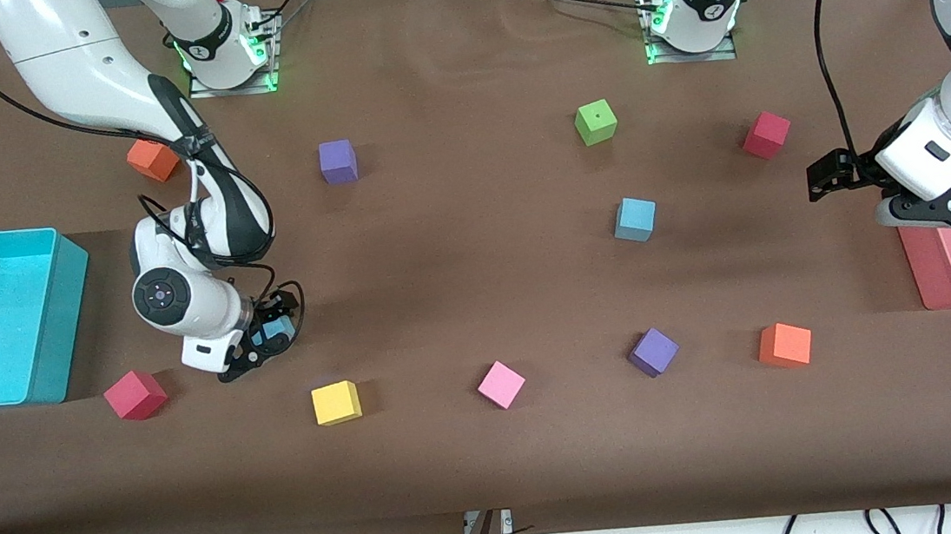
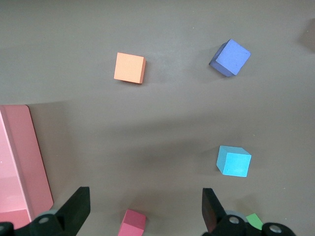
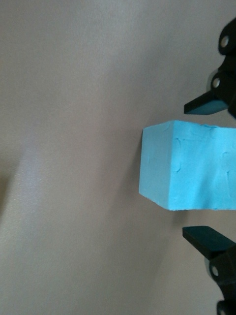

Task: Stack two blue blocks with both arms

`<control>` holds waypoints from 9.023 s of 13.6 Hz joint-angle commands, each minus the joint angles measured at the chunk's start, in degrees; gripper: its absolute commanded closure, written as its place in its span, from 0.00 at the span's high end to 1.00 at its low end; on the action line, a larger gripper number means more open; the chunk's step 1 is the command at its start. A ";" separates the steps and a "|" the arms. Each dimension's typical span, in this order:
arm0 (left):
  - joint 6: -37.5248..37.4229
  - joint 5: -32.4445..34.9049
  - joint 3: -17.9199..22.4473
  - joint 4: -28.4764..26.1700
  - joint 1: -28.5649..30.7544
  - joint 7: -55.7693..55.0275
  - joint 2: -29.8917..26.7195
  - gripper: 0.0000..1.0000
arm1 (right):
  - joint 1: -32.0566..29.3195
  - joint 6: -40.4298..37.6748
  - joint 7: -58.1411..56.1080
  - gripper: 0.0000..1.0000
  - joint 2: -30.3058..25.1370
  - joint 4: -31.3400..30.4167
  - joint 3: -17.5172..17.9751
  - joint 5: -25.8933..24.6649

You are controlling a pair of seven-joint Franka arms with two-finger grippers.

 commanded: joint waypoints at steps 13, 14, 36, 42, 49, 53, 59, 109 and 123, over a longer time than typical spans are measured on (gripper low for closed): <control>-1.20 0.46 -0.21 1.48 0.10 -0.29 0.69 1.00 | 6.99 -13.98 21.67 0.31 -1.01 12.28 5.30 0.92; -1.20 0.38 -0.21 1.48 0.10 -0.29 0.69 1.00 | 9.27 -13.98 25.96 0.31 -0.66 13.24 5.39 0.92; -0.76 0.20 -0.29 1.57 0.10 -0.20 0.69 1.00 | 32.85 -2.02 61.43 1.00 12.18 21.34 5.04 3.48; -0.32 -2.00 -0.29 1.74 0.10 0.50 0.78 1.00 | 28.21 -13.69 43.13 1.00 8.93 27.39 4.68 2.94; 1.18 -4.02 -2.57 1.57 -1.47 0.07 2.35 1.00 | 18.45 -13.99 0.03 1.00 5.93 25.91 5.04 3.91; 2.93 -3.93 -3.19 0.87 -4.73 -0.11 5.69 1.00 | 14.66 -6.72 -21.66 1.00 6.11 20.92 5.13 11.17; 5.55 -5.16 -5.91 -9.39 -5.43 0.50 5.53 1.00 | 13.78 6.83 -38.48 1.00 6.11 11.16 5.13 24.01; 34.58 -2.96 -18.83 -29.65 -7.81 -21.62 4.20 0.21 | 15.89 -0.97 -110.41 1.00 8.13 -3.01 5.83 83.36; 35.37 8.46 -22.00 -9.68 -20.19 -46.69 23.01 0.21 | 16.50 -0.27 -110.41 1.00 8.57 -2.13 5.83 83.98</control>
